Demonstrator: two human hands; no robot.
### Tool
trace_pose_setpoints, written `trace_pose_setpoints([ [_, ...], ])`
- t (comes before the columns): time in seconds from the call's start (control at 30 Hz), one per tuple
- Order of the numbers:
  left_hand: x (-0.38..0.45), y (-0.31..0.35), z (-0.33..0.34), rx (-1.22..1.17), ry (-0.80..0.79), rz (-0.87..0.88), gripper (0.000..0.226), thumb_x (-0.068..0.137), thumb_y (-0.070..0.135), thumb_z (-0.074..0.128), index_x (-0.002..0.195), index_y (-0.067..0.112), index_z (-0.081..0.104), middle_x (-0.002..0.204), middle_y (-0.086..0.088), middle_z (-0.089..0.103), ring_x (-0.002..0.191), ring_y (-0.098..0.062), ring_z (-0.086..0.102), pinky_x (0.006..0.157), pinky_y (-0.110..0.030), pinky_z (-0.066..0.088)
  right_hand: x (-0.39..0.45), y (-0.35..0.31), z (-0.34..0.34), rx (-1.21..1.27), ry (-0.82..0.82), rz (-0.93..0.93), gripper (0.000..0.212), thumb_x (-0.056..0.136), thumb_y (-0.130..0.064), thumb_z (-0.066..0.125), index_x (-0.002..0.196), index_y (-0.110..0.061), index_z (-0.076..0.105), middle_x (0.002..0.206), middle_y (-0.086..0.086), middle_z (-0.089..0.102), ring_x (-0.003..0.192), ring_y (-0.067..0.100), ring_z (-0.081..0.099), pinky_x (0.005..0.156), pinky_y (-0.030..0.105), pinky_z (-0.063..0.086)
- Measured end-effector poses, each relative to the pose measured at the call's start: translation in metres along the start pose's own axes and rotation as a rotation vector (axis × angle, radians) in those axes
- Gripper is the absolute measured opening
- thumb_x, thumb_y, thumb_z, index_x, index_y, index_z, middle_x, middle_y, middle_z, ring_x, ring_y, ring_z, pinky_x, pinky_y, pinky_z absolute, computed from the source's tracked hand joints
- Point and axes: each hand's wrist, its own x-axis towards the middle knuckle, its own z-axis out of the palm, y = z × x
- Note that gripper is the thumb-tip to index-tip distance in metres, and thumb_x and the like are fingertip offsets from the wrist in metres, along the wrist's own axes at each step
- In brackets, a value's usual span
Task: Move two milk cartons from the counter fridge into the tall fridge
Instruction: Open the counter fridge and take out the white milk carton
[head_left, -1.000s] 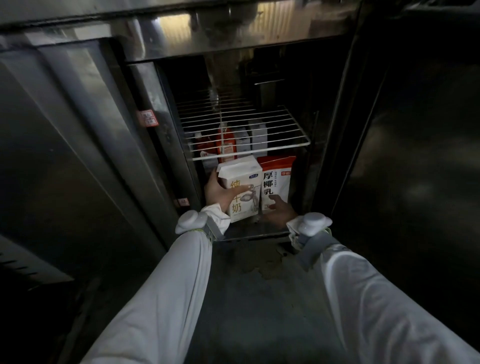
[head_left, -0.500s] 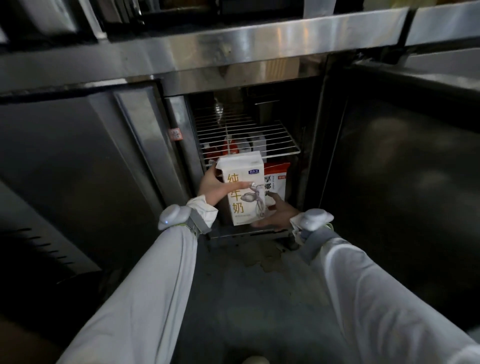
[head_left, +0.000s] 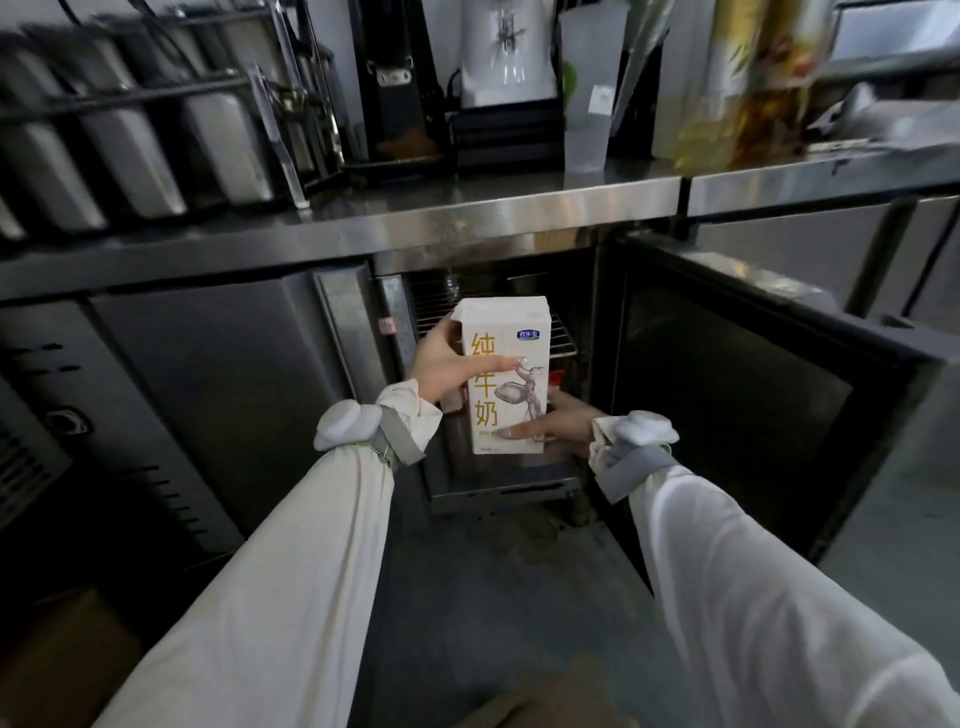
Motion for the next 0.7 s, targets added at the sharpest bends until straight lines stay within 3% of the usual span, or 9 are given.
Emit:
trace_pose_setpoints([
  [0.17,-0.022,0.043,0.004,-0.073,0.062,0.089,0.053,0.07,0.01,0.089,0.11,0.024,0.058,0.099,0.007,0.074,0.085,-0.002,0.072,0.073,-0.021,0.06,-0.035,-0.041,0.0,0.011,-0.034,-0.05,0.061,0.065,-0.02,0.089,0.121,-0.017,0.064,0.121,0.007,0.069,0.115,0.023,0.064,0.103,0.047,0.047],
  [0.27,-0.03,0.06,0.008,-0.139,0.056,0.076,0.05,0.076,0.019,0.086,0.117,0.023,0.059,0.105,0.006,0.074,0.092,-0.009,0.073,0.081,-0.03,0.062,-0.055,-0.061,-0.001,0.056,-0.077,-0.076,0.04,0.081,-0.004,0.075,0.118,-0.014,0.064,0.12,0.008,0.069,0.113,0.021,0.066,0.094,0.036,0.055],
  [0.4,-0.038,0.078,0.012,-0.268,0.087,0.044,0.038,0.08,0.026,0.083,0.112,0.025,0.063,0.111,0.0,0.075,0.097,-0.018,0.075,0.083,-0.035,0.061,-0.071,-0.085,-0.006,0.075,-0.147,-0.11,0.032,0.086,0.001,0.067,0.115,-0.014,0.064,0.111,0.004,0.072,0.103,0.016,0.069,0.081,0.029,0.058],
  [0.53,-0.043,0.097,0.017,-0.304,0.149,0.071,0.036,0.08,0.021,0.083,0.111,0.015,0.065,0.103,0.0,0.076,0.087,-0.015,0.075,0.07,-0.025,0.06,-0.085,-0.1,-0.014,-0.002,-0.152,-0.068,0.037,0.085,-0.009,0.071,0.12,-0.015,0.062,0.114,0.001,0.072,0.107,0.016,0.068,0.087,0.034,0.057],
  [0.7,-0.049,0.109,0.026,-0.366,0.202,0.076,0.043,0.077,0.023,0.086,0.113,0.008,0.068,0.108,-0.008,0.078,0.094,-0.025,0.076,0.081,-0.036,0.062,-0.102,-0.116,-0.017,-0.2,-0.134,0.017,0.043,0.078,-0.022,0.08,0.118,-0.023,0.064,0.114,-0.002,0.072,0.108,0.018,0.067,0.091,0.043,0.056],
])
